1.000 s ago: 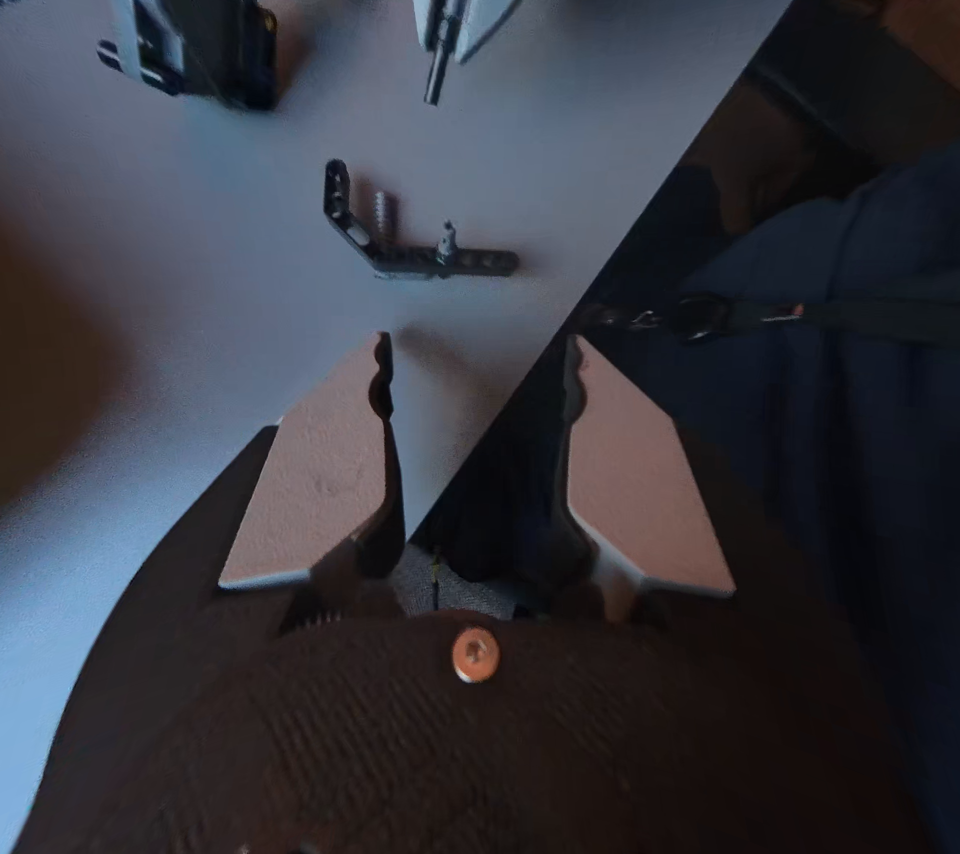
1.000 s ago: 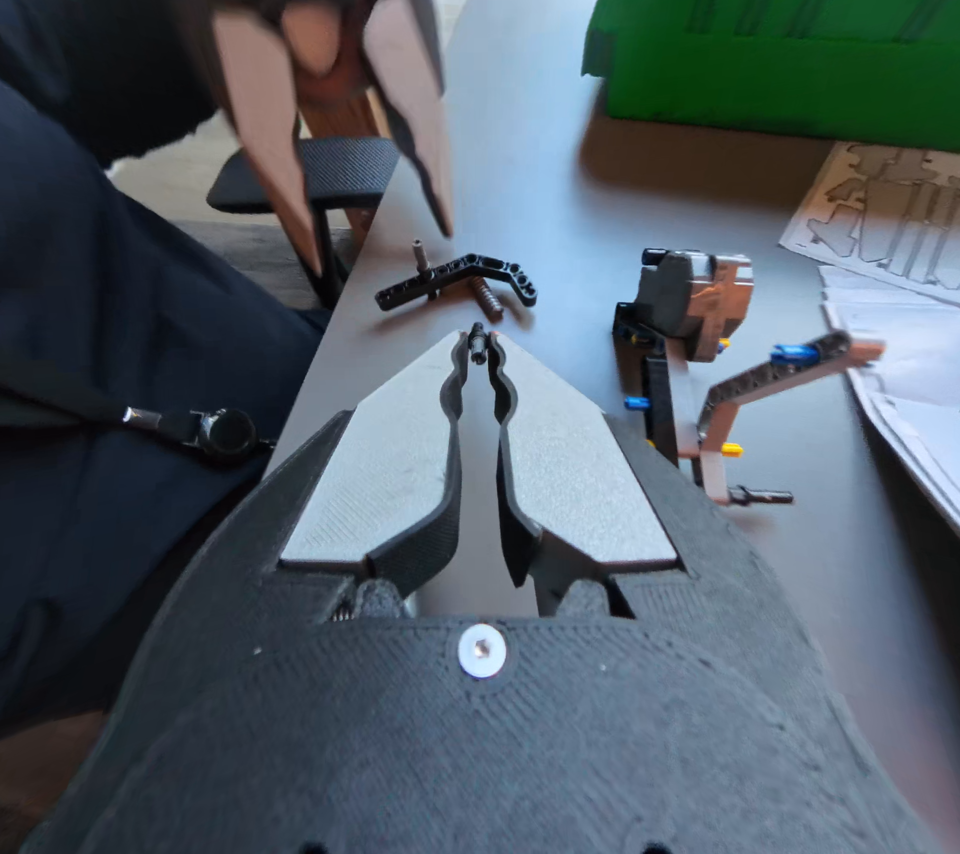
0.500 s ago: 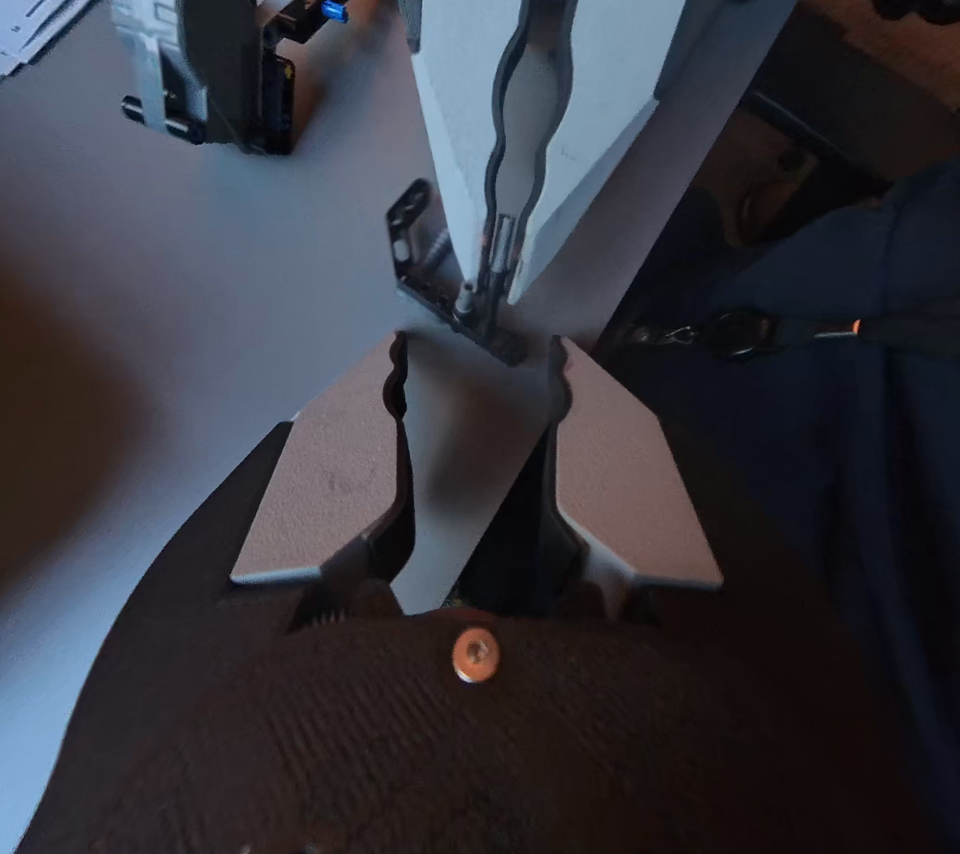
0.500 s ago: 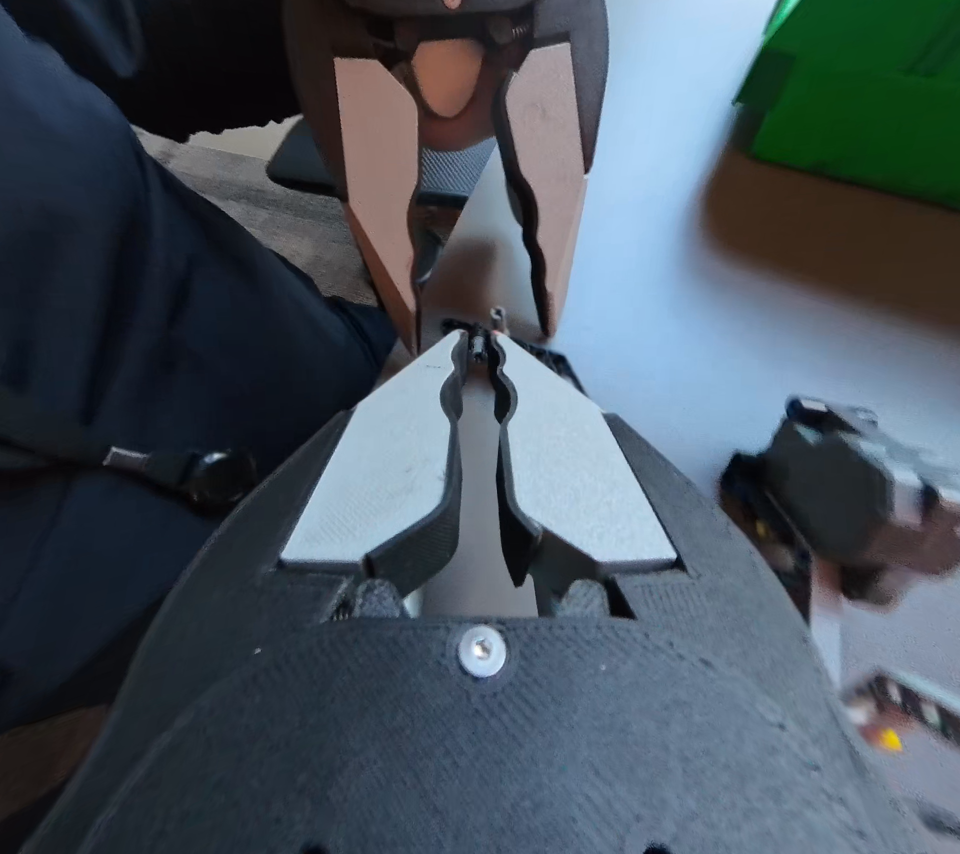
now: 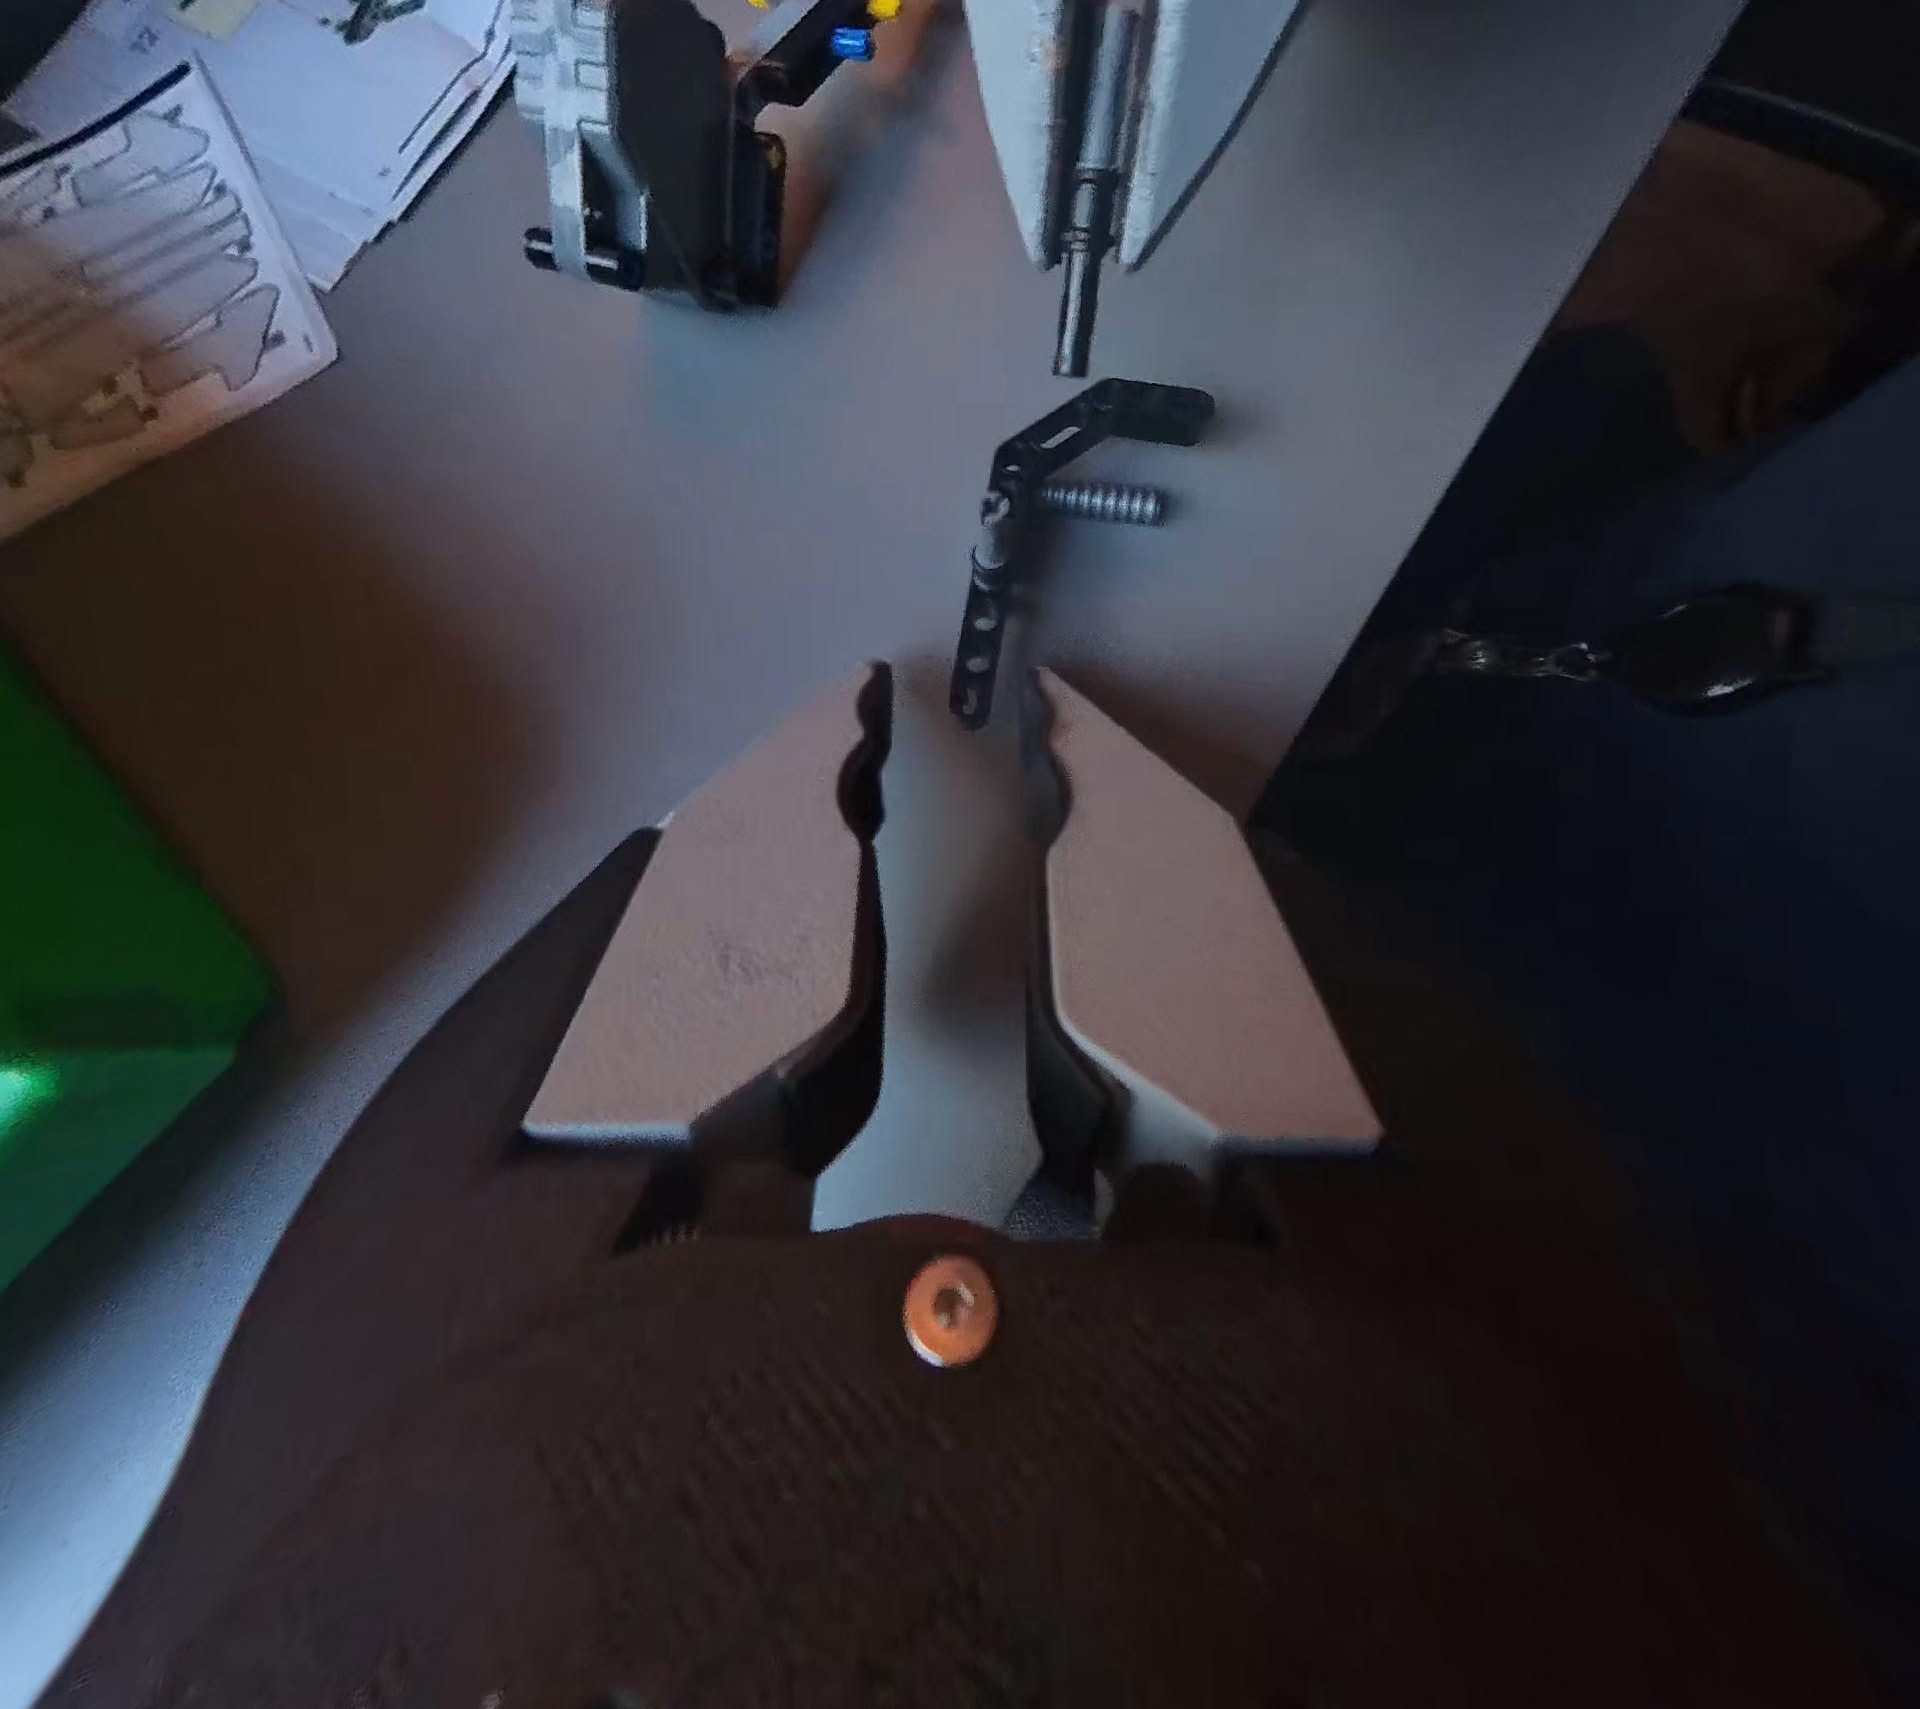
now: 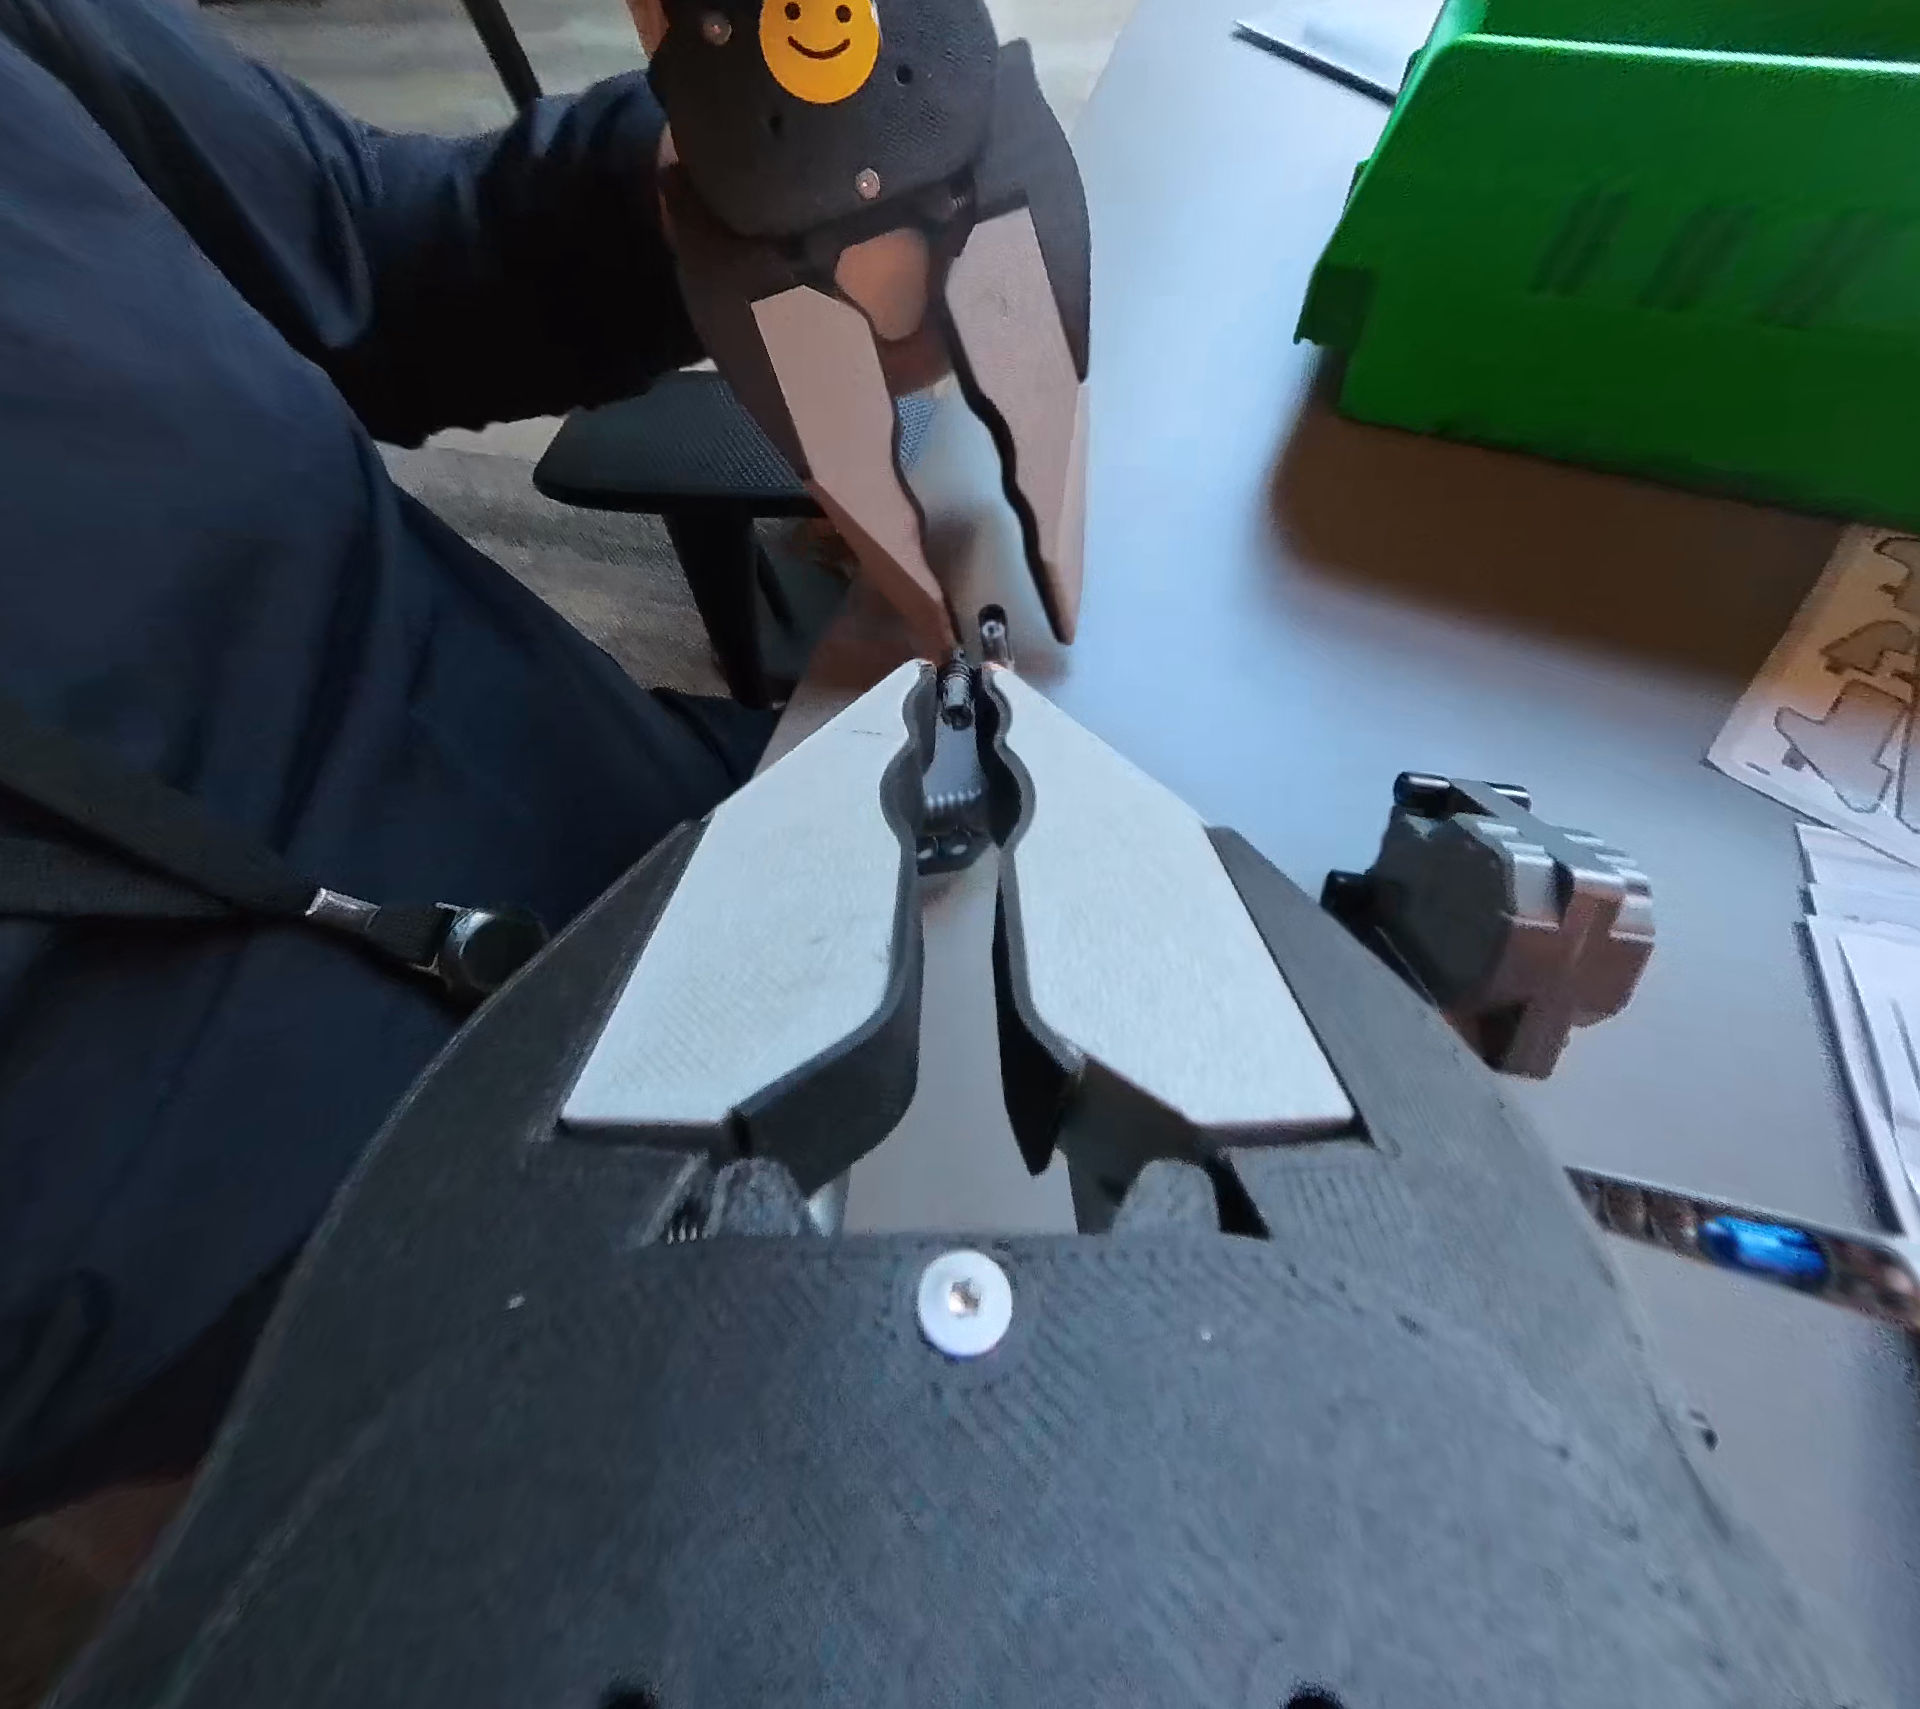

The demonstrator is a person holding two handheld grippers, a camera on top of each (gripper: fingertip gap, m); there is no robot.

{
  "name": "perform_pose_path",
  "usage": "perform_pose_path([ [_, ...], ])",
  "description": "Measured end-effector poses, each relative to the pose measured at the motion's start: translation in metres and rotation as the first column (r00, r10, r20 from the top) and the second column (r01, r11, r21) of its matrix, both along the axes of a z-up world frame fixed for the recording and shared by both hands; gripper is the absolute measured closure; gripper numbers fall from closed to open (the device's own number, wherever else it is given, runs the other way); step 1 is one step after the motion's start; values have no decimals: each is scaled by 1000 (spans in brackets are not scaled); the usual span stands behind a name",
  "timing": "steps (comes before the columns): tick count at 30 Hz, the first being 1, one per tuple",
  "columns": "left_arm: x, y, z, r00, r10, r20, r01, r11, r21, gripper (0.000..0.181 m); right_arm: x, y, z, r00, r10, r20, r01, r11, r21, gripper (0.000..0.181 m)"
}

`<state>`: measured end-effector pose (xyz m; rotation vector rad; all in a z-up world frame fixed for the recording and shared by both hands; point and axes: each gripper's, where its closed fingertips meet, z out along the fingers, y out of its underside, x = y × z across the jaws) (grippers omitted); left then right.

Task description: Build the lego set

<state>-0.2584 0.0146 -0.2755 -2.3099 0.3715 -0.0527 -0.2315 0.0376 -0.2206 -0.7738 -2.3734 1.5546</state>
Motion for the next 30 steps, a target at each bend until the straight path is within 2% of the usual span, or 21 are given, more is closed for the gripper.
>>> perform_pose_path([
  [4,1,7,-2,998,-69,-8,69,997,29,170,-1,0,-4,1000,-4,17,4,1000,1,177],
  [6,5,11,7,995,-99,-11,99,992,82,177,-1,0,-6,1000,-4,7,4,1000,22,177],
  [10,9,18,37,989,-143,-39,148,967,208,177,-1,9,-3,1000,-22,-12,22,999,33,177],
  [14,6,24,41,984,-168,-59,177,958,226,177,-1,19,-9,999,-41,13,41,998,38,177],
  [17,15,28,48,976,-216,-14,211,938,274,177,-3,22,-17,998,-56,34,54,997,59,177],
  [24,5,29,32,979,-204,-14,201,950,238,177,-3,34,-22,995,-79,54,74,993,97,177],
  [27,3,29,28,976,-214,-46,219,951,219,177,-1,38,-7,997,-78,14,77,995,71,178],
  [30,8,31,31,969,-242,-47,246,939,239,177,-1,33,19,996,-73,-51,71,997,-29,178],
])
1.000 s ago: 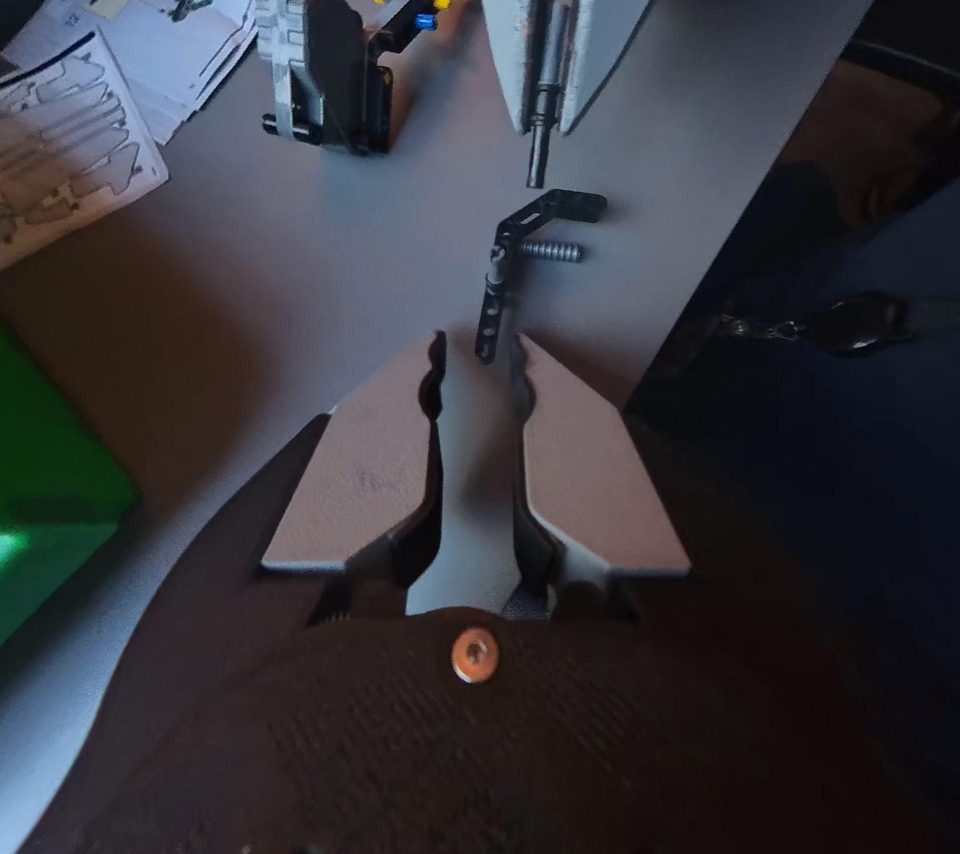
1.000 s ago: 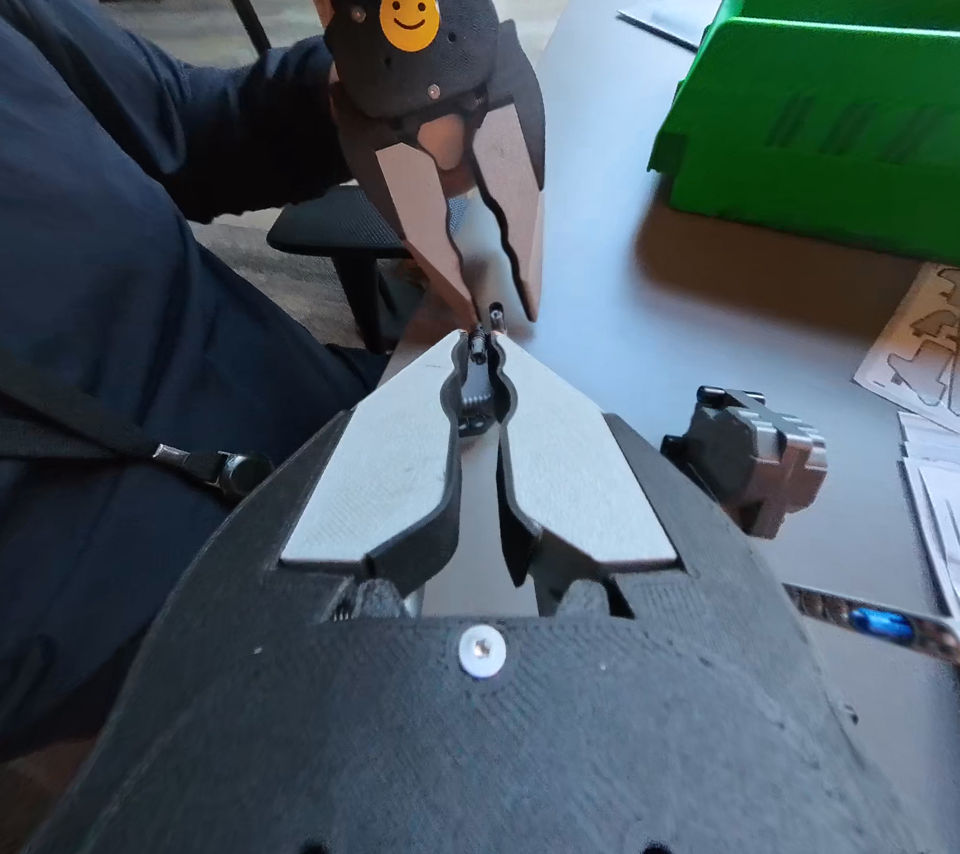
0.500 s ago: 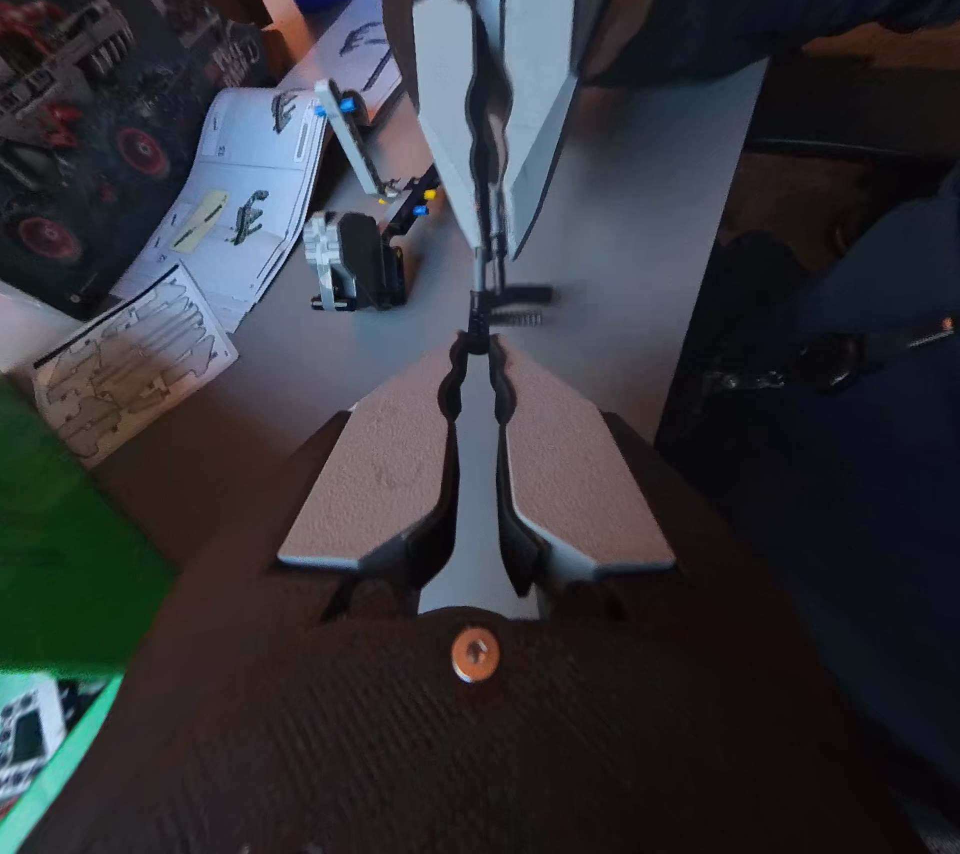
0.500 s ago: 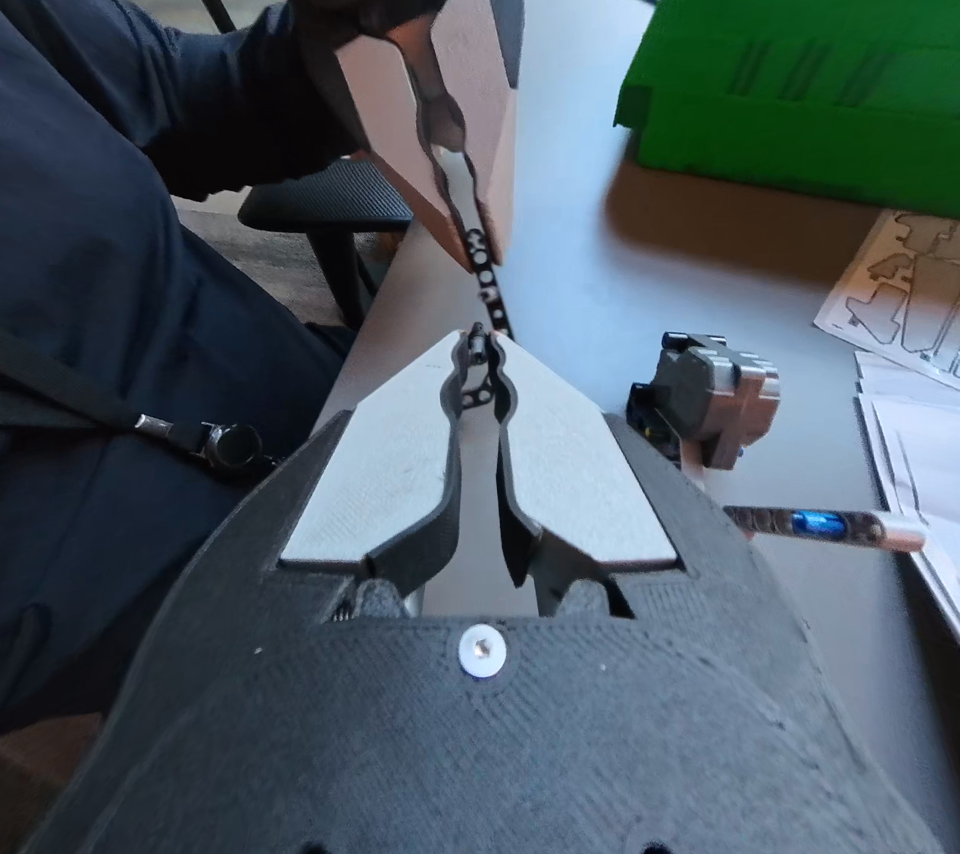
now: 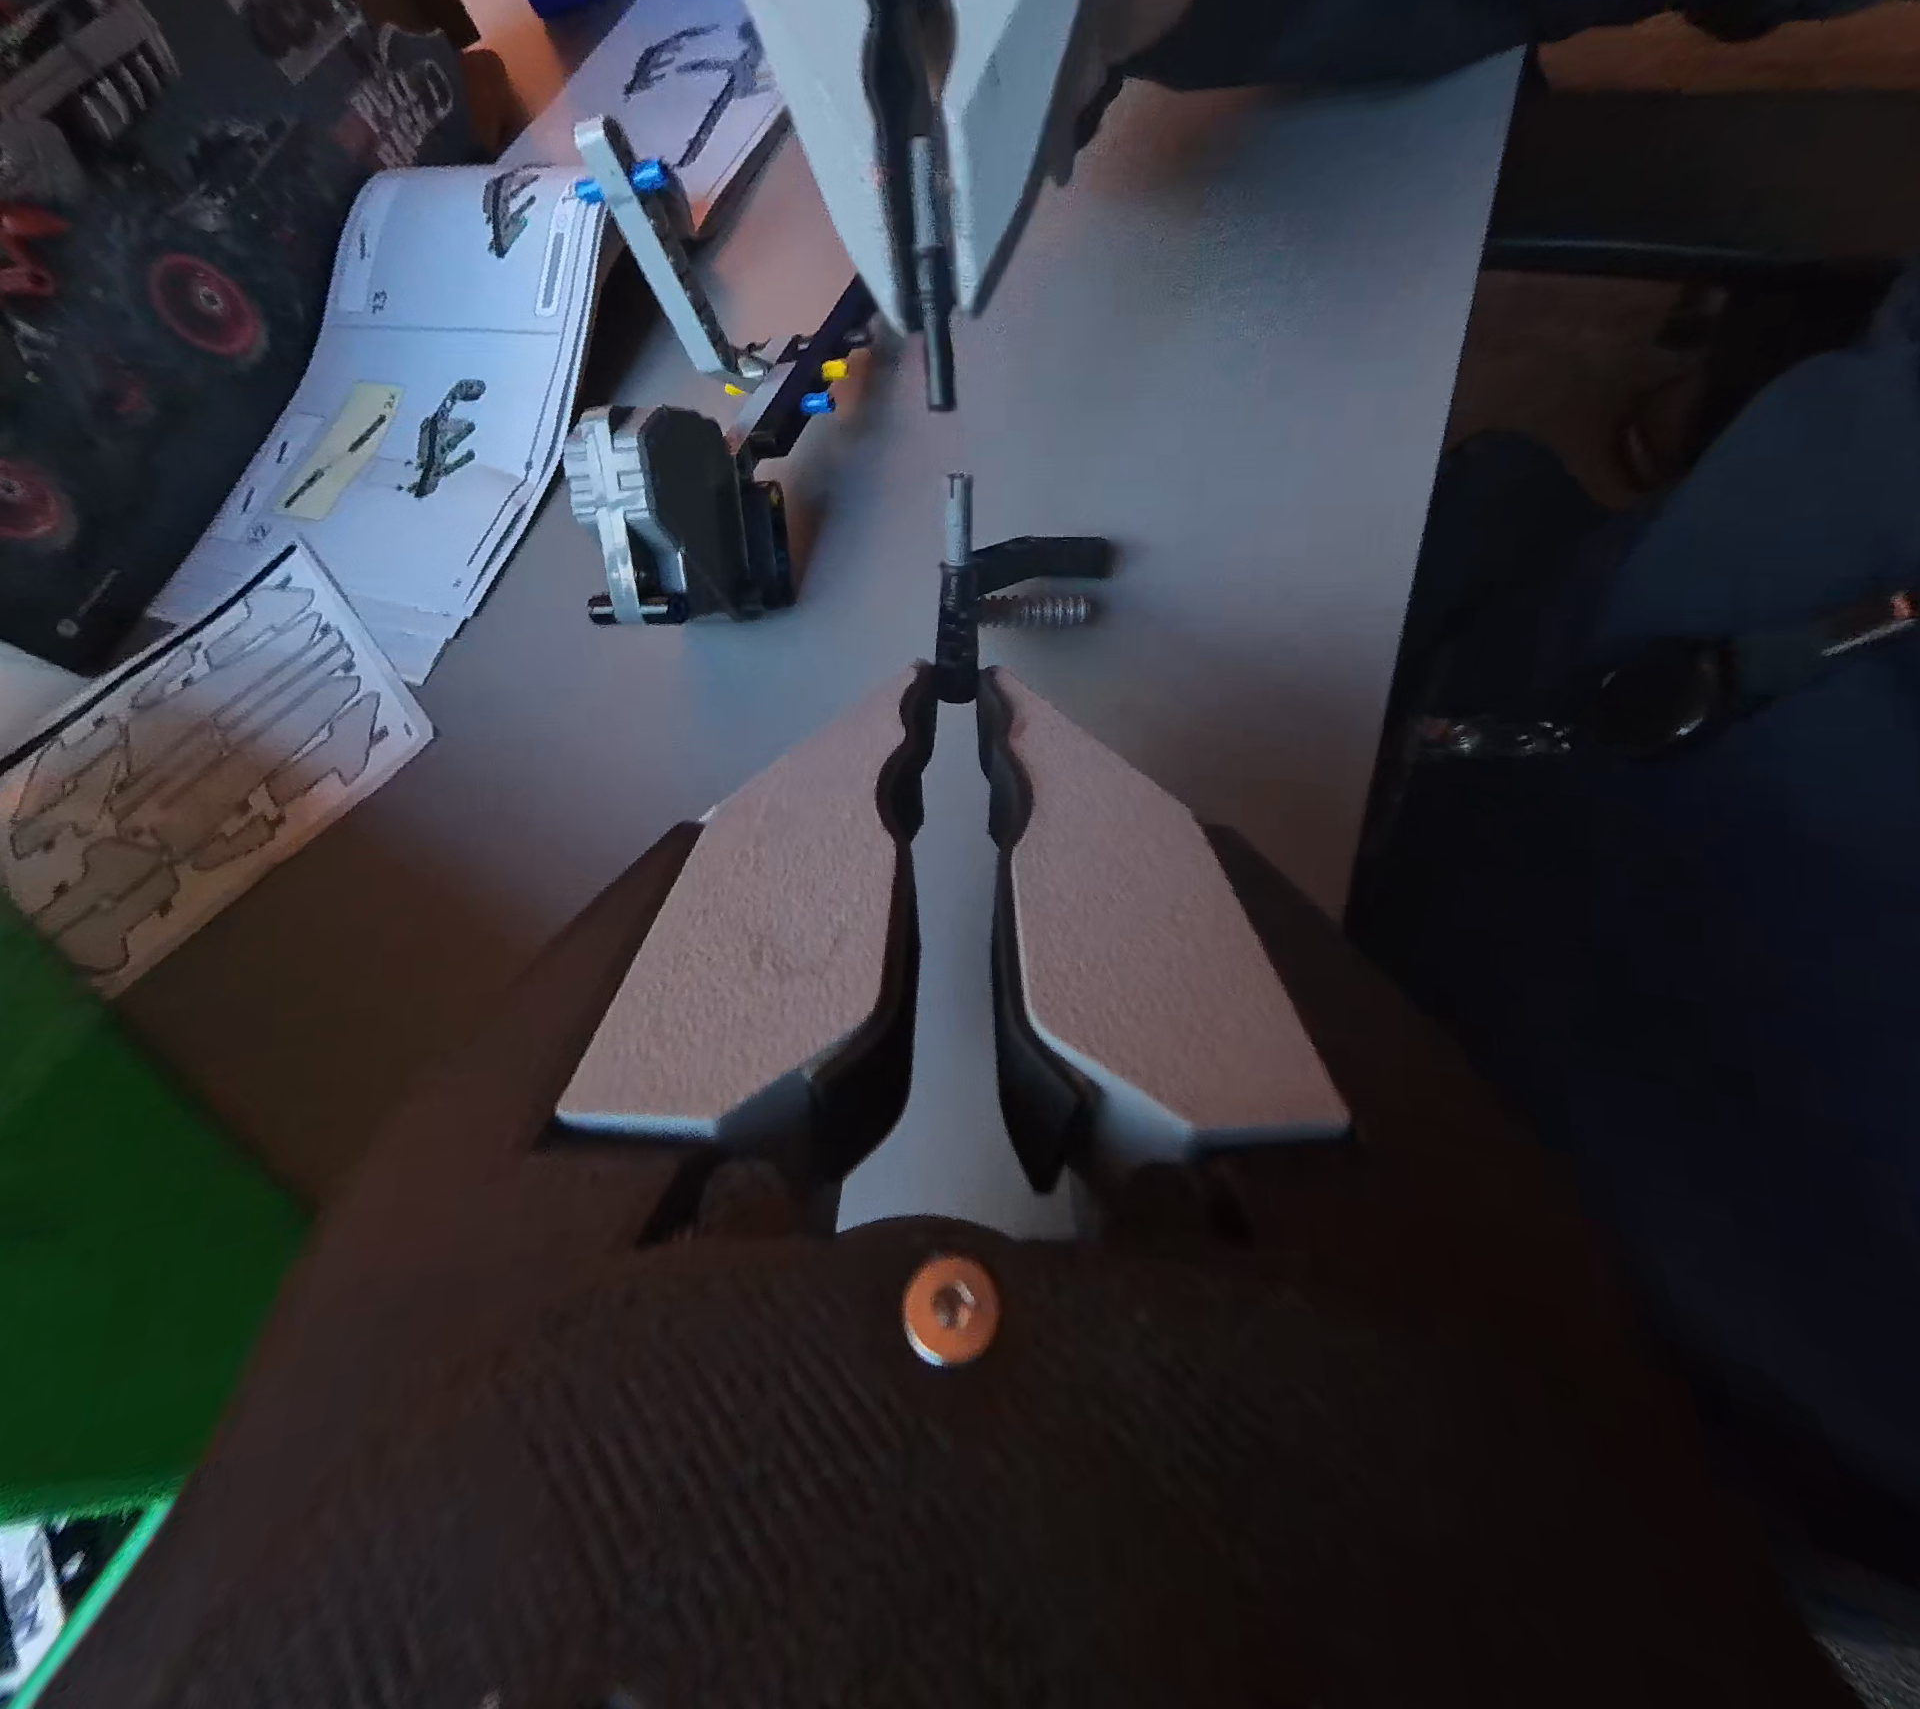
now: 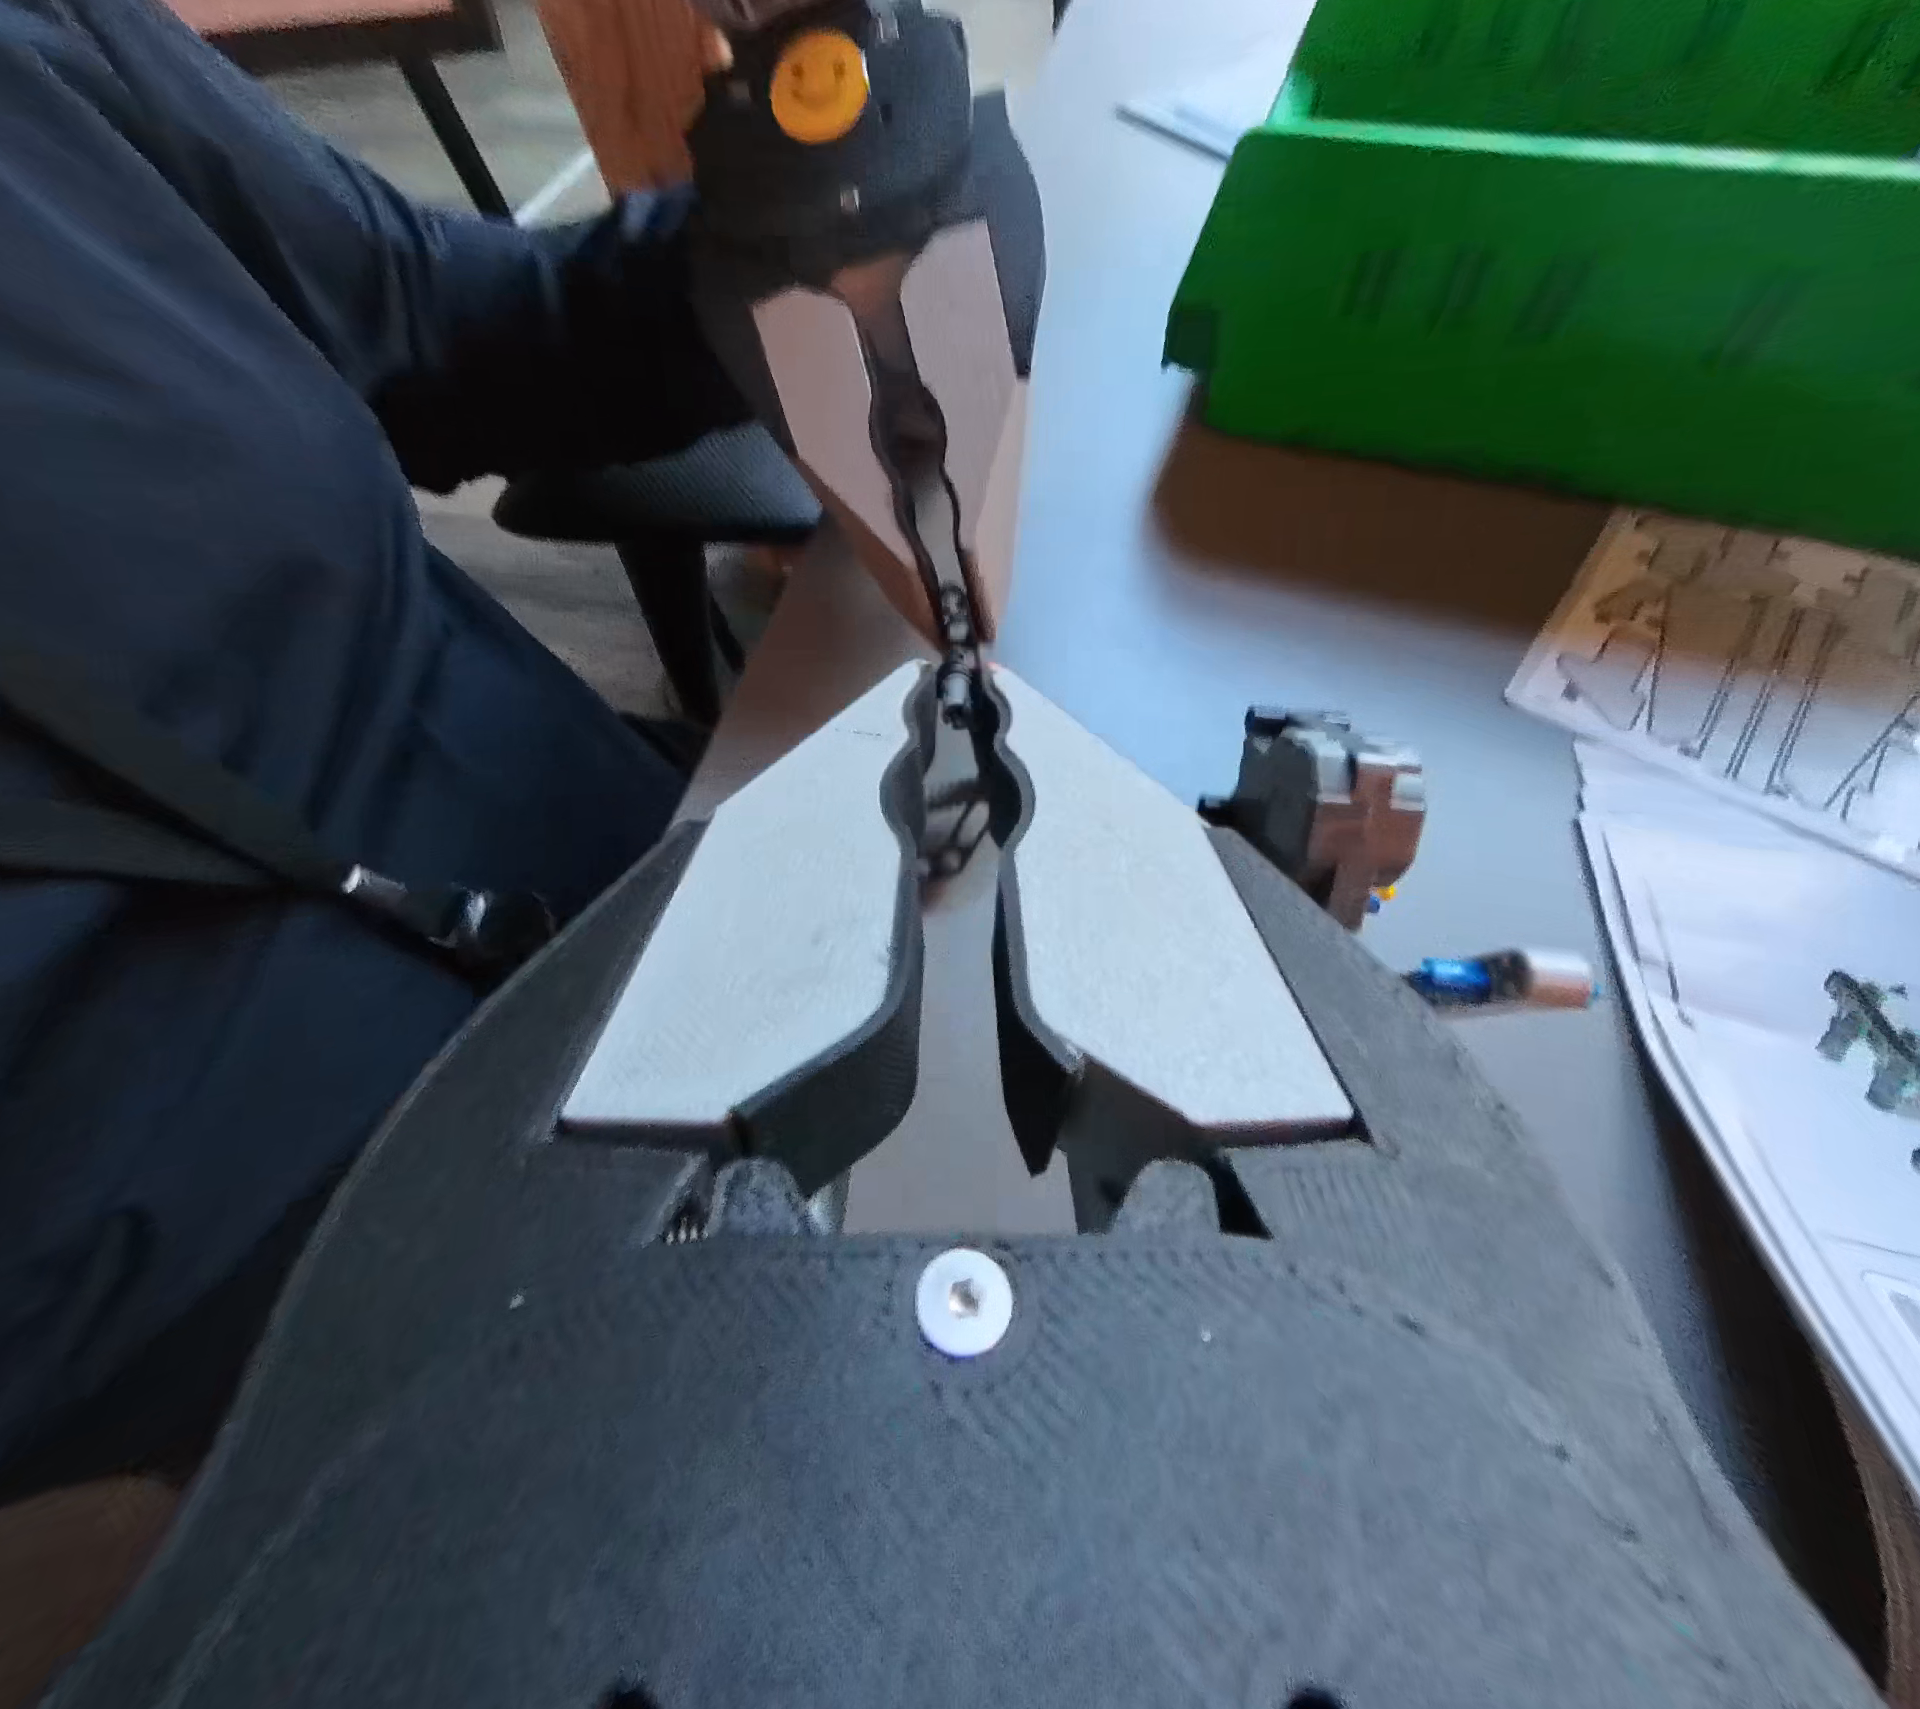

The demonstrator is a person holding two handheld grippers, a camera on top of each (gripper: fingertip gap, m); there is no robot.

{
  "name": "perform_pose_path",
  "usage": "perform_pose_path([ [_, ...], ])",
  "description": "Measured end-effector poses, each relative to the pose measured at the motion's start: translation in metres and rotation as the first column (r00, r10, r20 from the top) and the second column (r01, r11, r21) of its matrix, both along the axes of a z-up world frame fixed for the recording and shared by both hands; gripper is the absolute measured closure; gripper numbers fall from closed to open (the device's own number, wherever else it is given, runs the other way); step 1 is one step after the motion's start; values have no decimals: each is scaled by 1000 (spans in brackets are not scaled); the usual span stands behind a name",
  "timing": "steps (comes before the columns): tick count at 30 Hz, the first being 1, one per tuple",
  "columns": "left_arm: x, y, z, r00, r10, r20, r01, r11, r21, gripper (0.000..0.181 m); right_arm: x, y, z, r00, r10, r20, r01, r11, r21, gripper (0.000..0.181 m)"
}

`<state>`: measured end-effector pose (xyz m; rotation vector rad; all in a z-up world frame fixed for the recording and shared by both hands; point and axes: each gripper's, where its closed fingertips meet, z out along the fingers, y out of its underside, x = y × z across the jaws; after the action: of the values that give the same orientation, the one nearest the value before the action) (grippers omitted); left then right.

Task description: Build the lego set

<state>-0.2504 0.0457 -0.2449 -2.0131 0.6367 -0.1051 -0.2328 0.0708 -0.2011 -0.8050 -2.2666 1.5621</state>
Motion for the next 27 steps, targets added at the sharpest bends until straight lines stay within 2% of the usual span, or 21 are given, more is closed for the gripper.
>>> perform_pose_path([
  [3,3,5,6,1000,-20,12,20,999,36,177,-2,-8,2,1000,-7,-25,8,999,35,178],
  [7,5,10,6,999,-35,13,34,999,40,177,-6,-8,-15,999,-37,-20,40,987,158,178],
  [27,17,23,2,997,-79,-21,79,996,33,177,-1,-2,-22,999,-38,13,35,984,172,177],
])
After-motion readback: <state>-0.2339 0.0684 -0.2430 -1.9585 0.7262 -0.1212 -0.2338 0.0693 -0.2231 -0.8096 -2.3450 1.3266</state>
